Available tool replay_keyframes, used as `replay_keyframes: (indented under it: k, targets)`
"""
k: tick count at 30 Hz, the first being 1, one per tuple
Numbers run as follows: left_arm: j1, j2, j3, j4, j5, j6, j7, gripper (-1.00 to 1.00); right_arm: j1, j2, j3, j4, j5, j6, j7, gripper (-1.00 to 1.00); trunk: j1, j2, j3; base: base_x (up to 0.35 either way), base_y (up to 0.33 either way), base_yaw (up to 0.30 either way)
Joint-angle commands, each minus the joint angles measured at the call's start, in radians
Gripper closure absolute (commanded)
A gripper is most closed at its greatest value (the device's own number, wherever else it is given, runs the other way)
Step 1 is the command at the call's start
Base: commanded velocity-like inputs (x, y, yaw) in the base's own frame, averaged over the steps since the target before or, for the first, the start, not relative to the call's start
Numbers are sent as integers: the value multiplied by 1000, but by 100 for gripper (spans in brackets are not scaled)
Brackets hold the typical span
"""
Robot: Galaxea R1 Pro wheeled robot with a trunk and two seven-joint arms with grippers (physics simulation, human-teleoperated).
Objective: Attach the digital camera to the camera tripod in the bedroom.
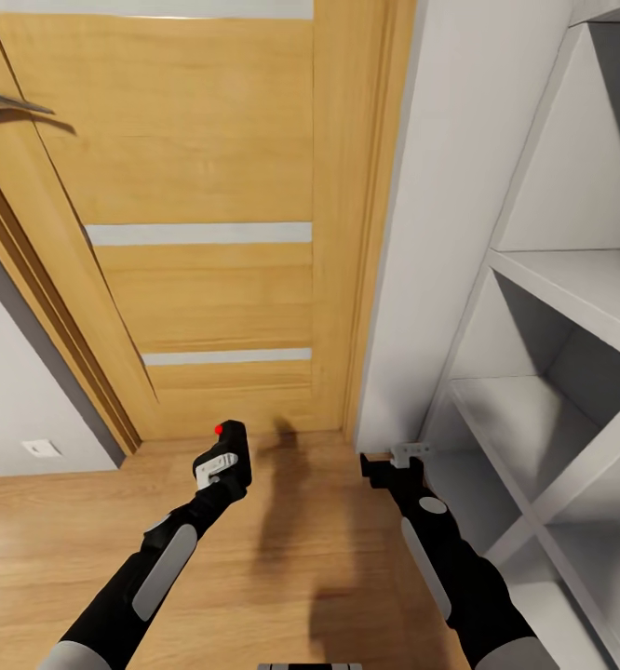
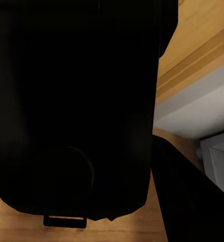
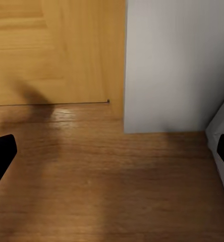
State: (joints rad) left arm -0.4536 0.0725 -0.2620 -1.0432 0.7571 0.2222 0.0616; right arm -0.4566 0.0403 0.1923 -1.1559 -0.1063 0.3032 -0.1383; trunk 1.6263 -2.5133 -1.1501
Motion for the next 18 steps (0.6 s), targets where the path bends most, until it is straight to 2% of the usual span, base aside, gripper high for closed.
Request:
replay_keyframes:
  k: [1, 18]
  targets:
    - [0, 1, -3, -2, 8, 3, 6, 100, 0, 0, 2, -1, -11, 4, -9, -100, -1, 0, 3, 0, 0, 0]
    - [0, 1, -2, -2, 9, 3, 7, 100, 0, 1, 3, -1, -16, 6, -12, -100, -8, 4, 69, 0, 0, 0]
